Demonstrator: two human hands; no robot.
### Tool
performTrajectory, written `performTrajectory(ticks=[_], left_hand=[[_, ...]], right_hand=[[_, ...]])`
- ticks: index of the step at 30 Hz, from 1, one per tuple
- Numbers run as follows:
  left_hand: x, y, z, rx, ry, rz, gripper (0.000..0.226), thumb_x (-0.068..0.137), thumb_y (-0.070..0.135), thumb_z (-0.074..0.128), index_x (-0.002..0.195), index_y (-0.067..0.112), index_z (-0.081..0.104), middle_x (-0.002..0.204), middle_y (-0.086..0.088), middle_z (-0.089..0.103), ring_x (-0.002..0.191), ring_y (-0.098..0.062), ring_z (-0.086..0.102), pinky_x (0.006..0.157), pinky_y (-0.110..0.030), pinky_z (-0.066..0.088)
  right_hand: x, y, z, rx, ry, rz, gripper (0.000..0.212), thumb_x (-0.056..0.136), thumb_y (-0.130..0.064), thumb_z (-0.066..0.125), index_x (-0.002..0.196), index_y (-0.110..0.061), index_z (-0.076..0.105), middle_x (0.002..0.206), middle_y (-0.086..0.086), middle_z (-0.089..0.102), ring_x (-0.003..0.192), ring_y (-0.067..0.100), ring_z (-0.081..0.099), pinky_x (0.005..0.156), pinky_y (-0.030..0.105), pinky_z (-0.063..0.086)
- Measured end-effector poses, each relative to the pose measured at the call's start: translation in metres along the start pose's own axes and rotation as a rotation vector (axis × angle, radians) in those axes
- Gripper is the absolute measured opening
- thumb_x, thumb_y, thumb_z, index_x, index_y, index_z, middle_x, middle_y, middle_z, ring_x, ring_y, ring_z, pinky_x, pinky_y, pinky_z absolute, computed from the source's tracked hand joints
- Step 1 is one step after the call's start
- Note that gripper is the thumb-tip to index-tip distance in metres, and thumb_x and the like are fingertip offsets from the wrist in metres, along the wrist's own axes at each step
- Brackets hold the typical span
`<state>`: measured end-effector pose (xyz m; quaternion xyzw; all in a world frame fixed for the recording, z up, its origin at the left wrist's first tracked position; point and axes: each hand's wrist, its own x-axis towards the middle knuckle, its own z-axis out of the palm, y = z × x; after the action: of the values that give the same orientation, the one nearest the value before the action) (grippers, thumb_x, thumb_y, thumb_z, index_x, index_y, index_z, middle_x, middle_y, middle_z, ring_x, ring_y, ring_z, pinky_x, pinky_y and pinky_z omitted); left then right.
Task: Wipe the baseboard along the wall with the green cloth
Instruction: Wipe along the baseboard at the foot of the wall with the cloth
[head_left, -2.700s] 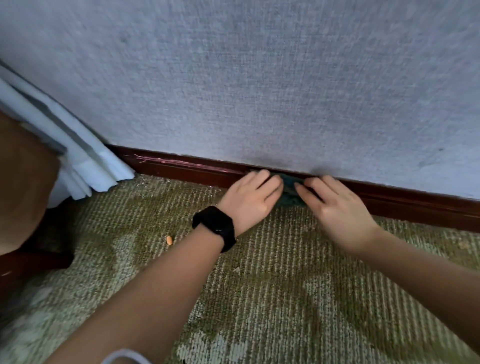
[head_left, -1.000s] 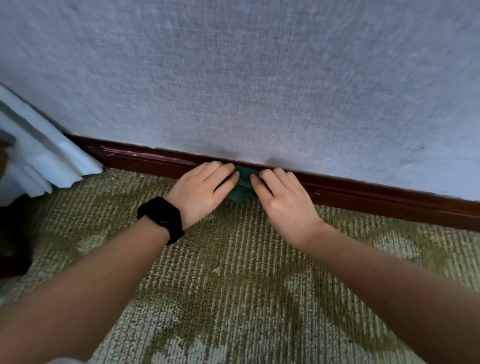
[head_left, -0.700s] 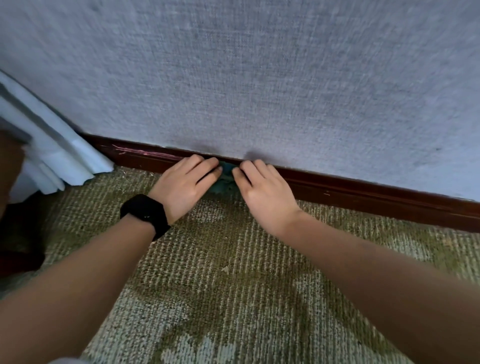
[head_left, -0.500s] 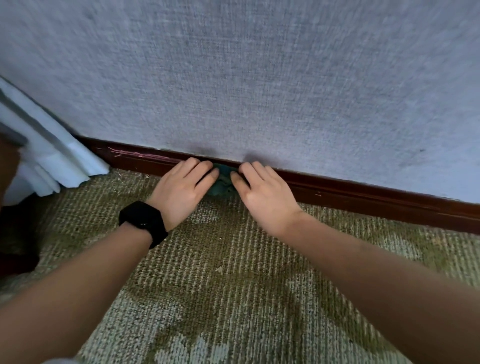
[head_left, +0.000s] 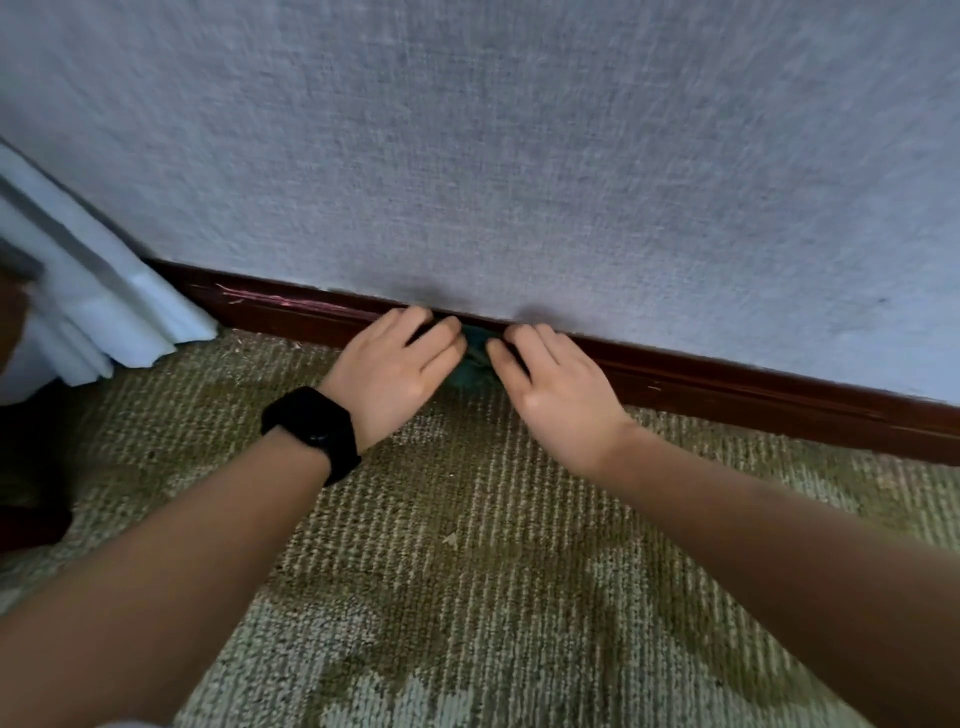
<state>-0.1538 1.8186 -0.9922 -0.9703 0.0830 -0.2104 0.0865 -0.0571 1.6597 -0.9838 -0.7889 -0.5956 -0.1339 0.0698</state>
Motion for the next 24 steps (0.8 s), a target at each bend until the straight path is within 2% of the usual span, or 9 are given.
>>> performTrajectory(ticks=[3,6,8,10,13,16,19,21,24], left_hand=[[-0.012,-0.012,-0.003,-0.018,-0.040,-0.092,0.037,0.073,-0.001,0.040,0.095,-0.008,0.069,0.098,-0.021,0.069,0.086,-0.032,0.054,0.067,-0.039,0.053],[-0.010,-0.008,-0.006,-0.038,-0.051,-0.181,0.039,0.069,-0.001,0.040,0.096,-0.009,0.068,0.096,-0.023,0.068,0.089,-0.031,0.044,0.068,-0.040,0.053],[-0.010,-0.002,-0.007,-0.029,-0.042,-0.219,0.039,0.070,-0.001,0.038,0.093,-0.007,0.069,0.093,-0.023,0.068,0.088,-0.032,0.051,0.068,-0.038,0.053],[-0.009,0.000,-0.009,0.021,-0.015,-0.211,0.039,0.074,0.001,0.037,0.092,-0.006,0.070,0.091,-0.021,0.068,0.086,-0.032,0.051,0.070,-0.037,0.047],[-0.005,0.004,-0.008,0.069,0.049,-0.124,0.029,0.084,0.000,0.042,0.093,-0.004,0.070,0.093,-0.018,0.069,0.085,-0.028,0.041,0.070,-0.035,0.032],[-0.004,0.013,0.001,0.087,0.108,-0.105,0.025,0.086,0.000,0.047,0.093,-0.002,0.071,0.095,-0.015,0.070,0.086,-0.027,0.042,0.071,-0.033,0.035],[-0.009,0.014,0.006,0.077,0.129,-0.099,0.025,0.085,0.000,0.049,0.095,0.000,0.072,0.096,-0.014,0.071,0.087,-0.028,0.055,0.072,-0.034,0.050],[-0.015,0.004,0.006,0.073,0.118,-0.079,0.026,0.085,0.000,0.048,0.094,0.000,0.073,0.097,-0.014,0.071,0.080,-0.028,0.065,0.073,-0.033,0.053],[-0.026,-0.016,0.003,0.079,0.082,-0.077,0.028,0.084,0.001,0.046,0.093,0.000,0.073,0.098,-0.014,0.071,0.077,-0.028,0.068,0.075,-0.033,0.054]], right_hand=[[0.020,-0.017,0.001,0.014,-0.005,-0.011,0.043,0.076,-0.001,0.032,0.098,0.007,0.068,0.085,0.019,0.067,0.077,0.033,0.065,0.071,0.033,0.053],[0.024,-0.020,-0.004,0.010,-0.023,-0.012,0.043,0.075,-0.001,0.033,0.097,0.005,0.069,0.085,0.018,0.067,0.077,0.031,0.065,0.070,0.031,0.053],[0.021,-0.016,-0.007,-0.005,-0.041,-0.021,0.034,0.071,0.002,0.049,0.099,0.006,0.068,0.088,0.020,0.067,0.079,0.033,0.065,0.070,0.032,0.053],[0.017,-0.014,-0.011,-0.015,-0.072,-0.021,0.042,0.059,0.006,0.068,0.101,0.008,0.066,0.090,0.022,0.065,0.082,0.036,0.064,0.071,0.034,0.053],[0.011,-0.012,-0.015,-0.024,-0.119,0.037,0.044,0.056,0.009,0.069,0.099,0.011,0.065,0.089,0.026,0.064,0.081,0.038,0.063,0.071,0.038,0.053],[0.001,-0.004,-0.016,-0.070,-0.181,0.033,0.048,0.056,0.010,0.076,0.103,0.011,0.064,0.092,0.027,0.064,0.081,0.039,0.063,0.070,0.039,0.053],[0.002,-0.002,-0.015,-0.082,-0.178,0.011,0.041,0.063,0.010,0.068,0.104,0.011,0.064,0.092,0.026,0.064,0.079,0.038,0.063,0.069,0.038,0.053],[0.010,-0.008,-0.013,-0.081,-0.167,-0.020,0.035,0.071,0.004,0.051,0.102,0.010,0.065,0.090,0.024,0.065,0.079,0.036,0.064,0.069,0.036,0.054],[0.028,-0.022,-0.008,-0.083,-0.150,-0.082,0.045,0.074,-0.004,0.032,0.100,0.007,0.067,0.089,0.020,0.067,0.078,0.032,0.065,0.069,0.033,0.054]])
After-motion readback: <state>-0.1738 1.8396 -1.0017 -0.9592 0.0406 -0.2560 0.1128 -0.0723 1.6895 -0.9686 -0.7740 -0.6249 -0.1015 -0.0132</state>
